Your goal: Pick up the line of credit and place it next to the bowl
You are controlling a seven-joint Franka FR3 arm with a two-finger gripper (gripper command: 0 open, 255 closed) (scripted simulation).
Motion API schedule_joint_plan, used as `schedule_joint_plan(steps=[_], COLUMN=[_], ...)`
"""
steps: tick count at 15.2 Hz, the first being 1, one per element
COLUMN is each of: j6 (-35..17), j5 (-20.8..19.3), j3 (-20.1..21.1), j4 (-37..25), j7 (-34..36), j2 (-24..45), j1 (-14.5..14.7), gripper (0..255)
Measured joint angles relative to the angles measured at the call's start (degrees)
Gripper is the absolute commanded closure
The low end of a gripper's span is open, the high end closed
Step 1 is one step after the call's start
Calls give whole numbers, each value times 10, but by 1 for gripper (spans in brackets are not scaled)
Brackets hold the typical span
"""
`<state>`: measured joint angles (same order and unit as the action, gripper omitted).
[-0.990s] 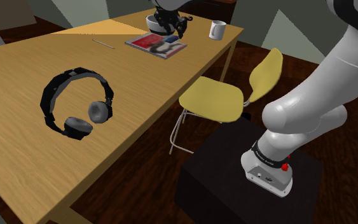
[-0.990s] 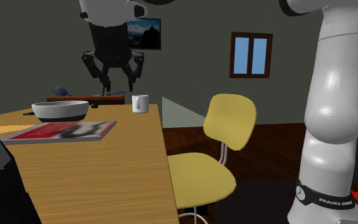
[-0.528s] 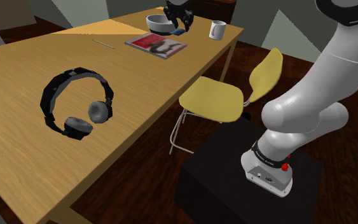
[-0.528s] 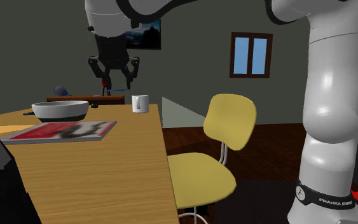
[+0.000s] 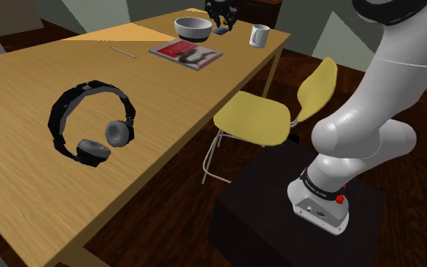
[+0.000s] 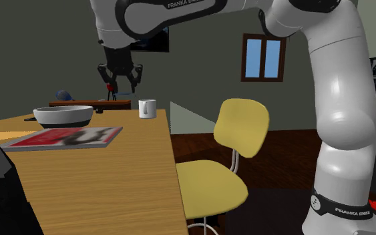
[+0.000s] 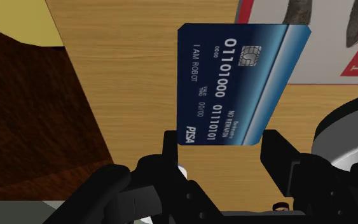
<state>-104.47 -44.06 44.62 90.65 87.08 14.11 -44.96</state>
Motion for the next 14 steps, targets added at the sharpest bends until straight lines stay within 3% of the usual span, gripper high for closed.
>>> schedule_joint_plan(steps=[9, 11, 12, 14], j6=[18, 28, 43, 39], j5=[-65, -80, -93, -98], j3=[-46, -58, -69, -75], j4=[-182, -246, -312, -331], j7=[-85, -111, -133, -142], j2=[140, 184, 224, 243], j1=[17, 32, 52, 54], gripper=[255, 255, 255, 255])
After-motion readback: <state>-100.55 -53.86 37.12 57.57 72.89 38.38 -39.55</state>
